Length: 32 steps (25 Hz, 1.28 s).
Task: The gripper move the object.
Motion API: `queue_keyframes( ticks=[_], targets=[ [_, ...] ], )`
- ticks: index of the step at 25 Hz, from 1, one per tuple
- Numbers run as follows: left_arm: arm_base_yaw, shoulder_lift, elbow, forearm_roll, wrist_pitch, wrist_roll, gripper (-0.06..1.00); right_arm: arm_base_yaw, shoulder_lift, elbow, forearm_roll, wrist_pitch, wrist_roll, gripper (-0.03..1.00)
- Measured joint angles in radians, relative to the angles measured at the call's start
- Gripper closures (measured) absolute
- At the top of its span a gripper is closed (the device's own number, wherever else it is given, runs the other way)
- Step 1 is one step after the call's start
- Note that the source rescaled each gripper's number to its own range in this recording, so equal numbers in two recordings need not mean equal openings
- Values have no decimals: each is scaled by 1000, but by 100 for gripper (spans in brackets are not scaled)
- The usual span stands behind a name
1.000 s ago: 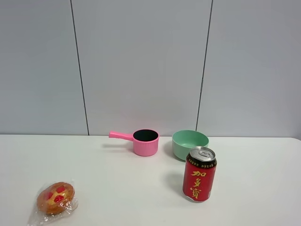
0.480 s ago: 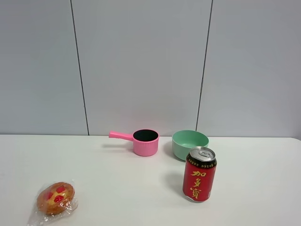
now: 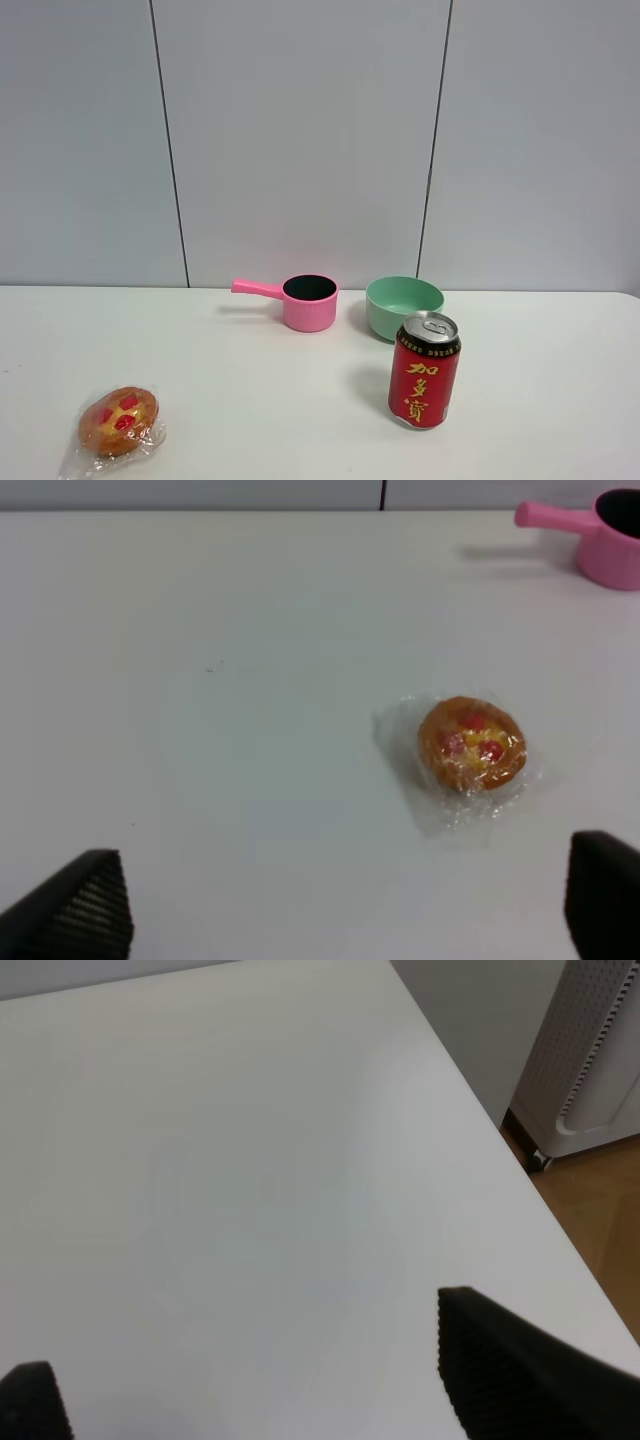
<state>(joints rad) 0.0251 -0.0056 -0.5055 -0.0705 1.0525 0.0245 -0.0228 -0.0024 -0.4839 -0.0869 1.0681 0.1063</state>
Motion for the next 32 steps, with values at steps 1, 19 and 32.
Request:
queue_keyframes(
  ticks=[1,19,32],
  targets=[
    [0,0,0,0,0,0,-6,0,0,0,0,0,0,17],
    [0,0,0,0,0,0,-6,0,0,0,0,0,0,17],
    [0,0,0,0,0,0,-6,0,0,0,1,0,-3,17]
  ],
)
